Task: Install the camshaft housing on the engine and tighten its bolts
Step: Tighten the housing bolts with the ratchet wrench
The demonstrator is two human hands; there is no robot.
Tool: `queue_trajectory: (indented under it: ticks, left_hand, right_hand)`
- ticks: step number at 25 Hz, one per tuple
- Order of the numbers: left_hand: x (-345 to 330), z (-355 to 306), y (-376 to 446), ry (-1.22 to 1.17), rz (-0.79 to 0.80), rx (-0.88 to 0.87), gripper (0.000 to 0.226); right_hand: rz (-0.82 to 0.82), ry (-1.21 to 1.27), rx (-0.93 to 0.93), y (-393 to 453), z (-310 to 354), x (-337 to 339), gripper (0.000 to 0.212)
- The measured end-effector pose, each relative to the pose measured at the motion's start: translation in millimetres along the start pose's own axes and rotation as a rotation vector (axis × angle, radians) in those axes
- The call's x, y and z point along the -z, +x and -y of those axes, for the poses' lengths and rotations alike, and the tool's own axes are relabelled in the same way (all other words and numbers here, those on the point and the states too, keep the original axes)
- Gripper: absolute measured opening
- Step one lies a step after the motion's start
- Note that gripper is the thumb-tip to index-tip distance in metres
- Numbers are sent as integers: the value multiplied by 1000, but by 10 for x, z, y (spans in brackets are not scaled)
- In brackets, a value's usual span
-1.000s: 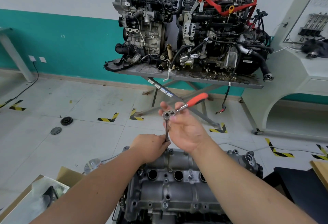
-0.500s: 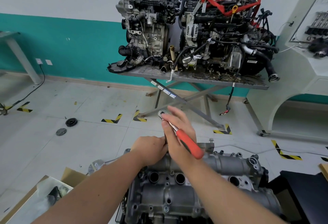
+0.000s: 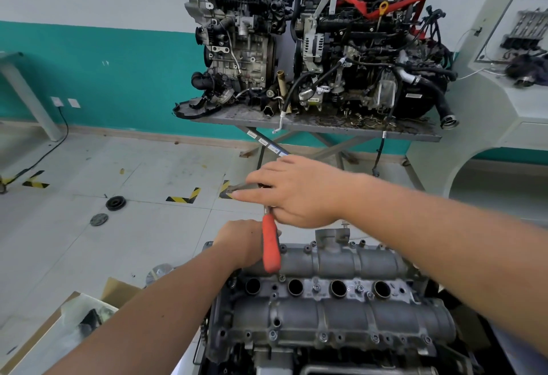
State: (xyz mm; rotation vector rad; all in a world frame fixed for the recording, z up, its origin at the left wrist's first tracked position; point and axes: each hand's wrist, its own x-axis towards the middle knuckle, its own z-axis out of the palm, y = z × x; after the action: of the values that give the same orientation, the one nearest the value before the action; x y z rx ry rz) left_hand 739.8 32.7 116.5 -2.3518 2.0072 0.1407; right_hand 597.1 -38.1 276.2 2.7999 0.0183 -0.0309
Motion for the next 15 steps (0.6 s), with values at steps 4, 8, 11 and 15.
queue_trajectory:
  ticks: [4,8,11,15]
  left_hand:
    - [21,13,-22,-41,-19,-35,24]
    - [-8,33,-16,-60,-28,-96,35]
    - [-41,62,15,-49,-18,-82,45]
    - [-37,60,18,-81,-21,-84,45]
  right_hand:
    - [293,10,-35,103,-136,267,46]
    - [202,105,-233,347,79,306,40]
    - [210,453,-541,437,101,177,37]
    - [-189,1918,-1051,383,82,-38,6]
